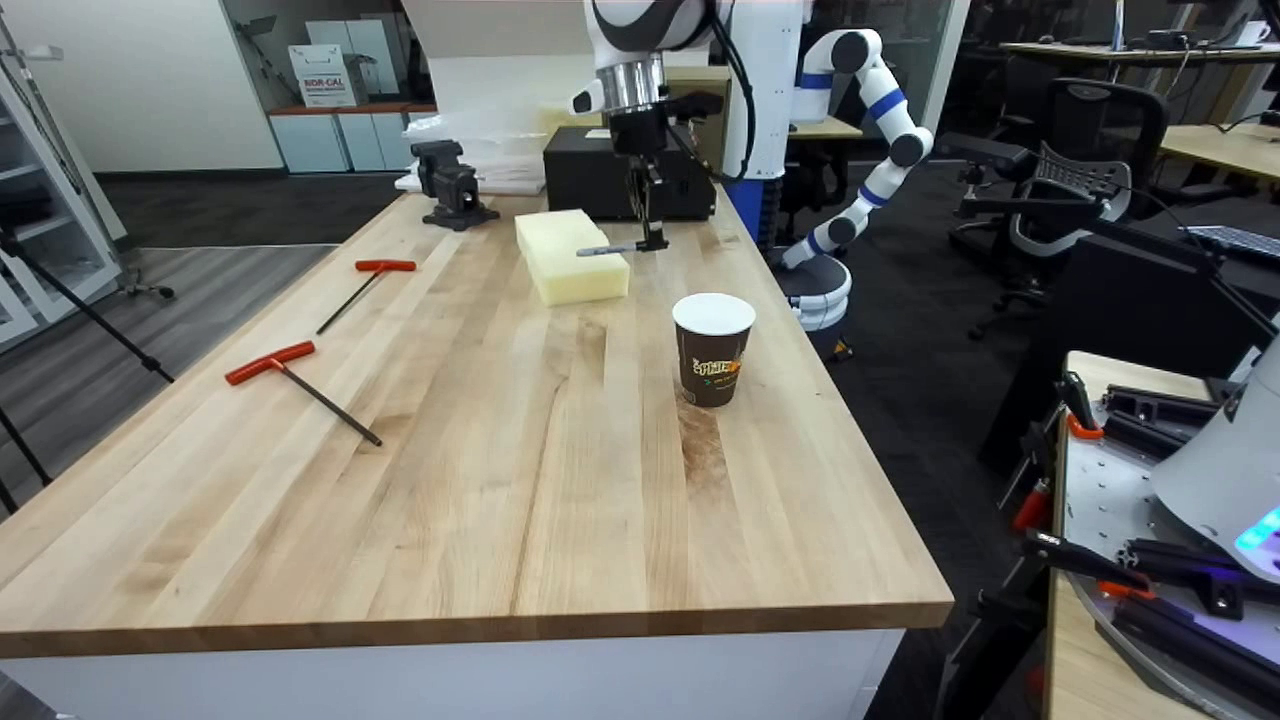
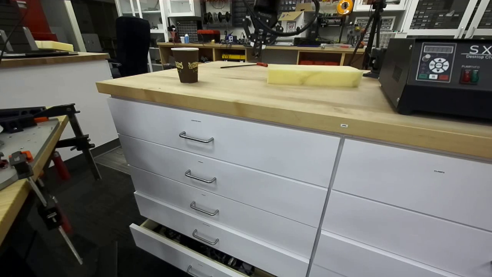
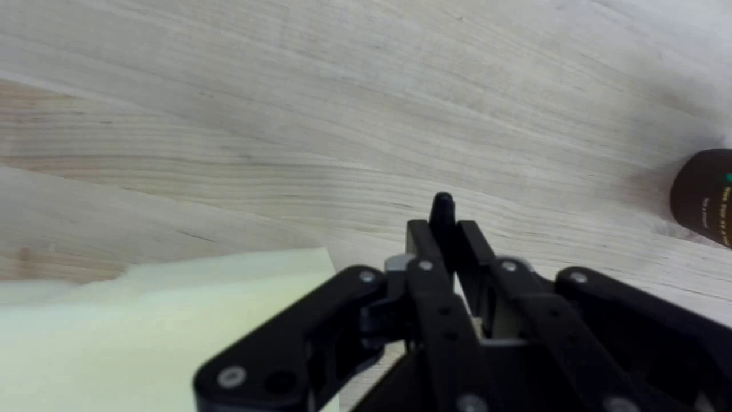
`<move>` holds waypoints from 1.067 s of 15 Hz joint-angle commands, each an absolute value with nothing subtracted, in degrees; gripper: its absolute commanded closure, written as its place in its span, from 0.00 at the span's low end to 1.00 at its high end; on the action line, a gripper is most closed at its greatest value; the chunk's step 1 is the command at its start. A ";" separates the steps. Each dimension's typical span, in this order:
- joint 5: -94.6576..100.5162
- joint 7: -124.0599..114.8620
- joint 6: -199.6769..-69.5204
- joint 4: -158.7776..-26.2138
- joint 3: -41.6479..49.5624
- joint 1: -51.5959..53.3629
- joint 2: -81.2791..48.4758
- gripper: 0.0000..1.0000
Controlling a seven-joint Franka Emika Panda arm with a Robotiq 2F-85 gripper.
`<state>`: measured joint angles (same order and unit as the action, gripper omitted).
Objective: Pick the pen and put it in the cup
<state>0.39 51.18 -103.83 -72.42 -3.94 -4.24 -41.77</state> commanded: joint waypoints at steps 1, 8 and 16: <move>2.07 47.58 -102.60 -82.74 -3.44 -3.65 -31.97 0.96; 1.89 45.51 -102.84 -100.74 -3.81 -3.30 -16.18 0.96; 2.03 45.44 -102.26 -117.34 -3.52 -1.75 -1.88 0.96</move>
